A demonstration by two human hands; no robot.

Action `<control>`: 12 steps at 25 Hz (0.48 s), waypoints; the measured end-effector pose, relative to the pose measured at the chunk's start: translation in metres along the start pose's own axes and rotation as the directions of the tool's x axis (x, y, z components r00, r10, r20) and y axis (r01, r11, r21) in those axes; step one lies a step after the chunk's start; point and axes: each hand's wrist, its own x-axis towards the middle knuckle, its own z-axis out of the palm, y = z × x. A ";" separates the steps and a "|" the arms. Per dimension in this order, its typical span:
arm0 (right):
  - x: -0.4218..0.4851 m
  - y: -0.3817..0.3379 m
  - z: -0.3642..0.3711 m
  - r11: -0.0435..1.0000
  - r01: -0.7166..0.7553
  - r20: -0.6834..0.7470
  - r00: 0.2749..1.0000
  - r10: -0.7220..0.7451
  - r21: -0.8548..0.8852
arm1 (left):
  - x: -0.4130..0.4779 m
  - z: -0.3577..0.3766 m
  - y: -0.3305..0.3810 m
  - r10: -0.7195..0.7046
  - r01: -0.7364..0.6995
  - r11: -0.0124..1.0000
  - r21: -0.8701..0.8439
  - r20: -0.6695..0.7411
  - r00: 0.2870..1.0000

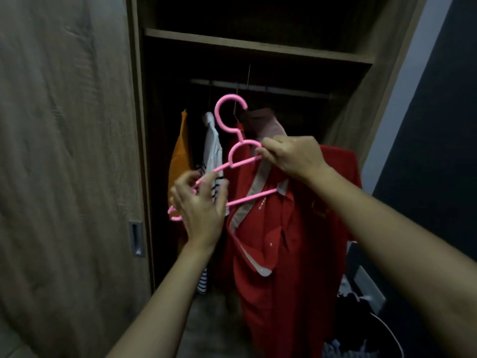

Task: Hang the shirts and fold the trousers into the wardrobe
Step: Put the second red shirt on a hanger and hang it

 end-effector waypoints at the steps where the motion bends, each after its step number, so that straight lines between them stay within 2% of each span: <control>1: -0.001 0.003 -0.001 0.999 -0.032 -0.003 0.999 0.032 0.024 | -0.022 0.003 0.007 -0.009 0.009 1.000 0.001 0.029 1.000; 2: -0.003 0.006 -0.004 0.996 -0.072 -0.006 0.997 0.072 0.056 | -0.044 0.008 0.012 -0.058 0.055 0.998 0.020 0.147 0.987; 3: -0.003 0.010 -0.008 0.990 -0.118 -0.005 0.993 0.118 0.082 | -0.063 0.015 0.013 -0.157 0.136 0.987 0.088 0.301 0.941; 4: -0.004 0.015 -0.012 0.982 -0.159 0.005 0.987 0.159 0.102 | -0.077 0.025 0.008 -0.290 0.231 0.956 0.182 0.460 0.839; 5: -0.007 0.020 -0.015 0.976 -0.182 0.033 0.983 0.180 0.119 | -0.083 0.031 0.002 -0.373 0.303 0.927 0.220 0.601 0.706; 6: -0.012 0.025 -0.017 0.974 -0.182 0.064 0.982 0.175 0.135 | -0.082 0.037 -0.005 -0.349 0.370 0.919 0.137 0.716 0.604; 7: -0.020 0.032 -0.017 0.974 -0.159 0.081 0.986 0.148 0.158 | -0.073 0.040 -0.014 -0.272 0.474 0.880 -0.025 0.793 0.546; 8: -0.029 0.039 -0.018 0.974 -0.132 0.089 0.989 0.117 0.184 | -0.059 0.038 -0.025 -0.231 0.583 0.802 -0.132 0.831 0.506; 9: -0.041 0.047 -0.018 0.971 -0.118 0.093 0.991 0.100 0.210 | -0.042 0.039 -0.040 -0.247 0.625 0.769 -0.132 0.841 0.481; 10: -0.053 0.053 -0.017 0.965 -0.122 0.100 0.990 0.100 0.233 | -0.025 0.041 -0.059 -0.270 0.633 0.769 -0.094 0.849 0.454; 12: -0.075 0.060 -0.015 0.958 -0.128 0.114 0.988 0.102 0.256 | 0.011 0.039 -0.084 -0.333 0.547 0.835 0.058 0.844 0.420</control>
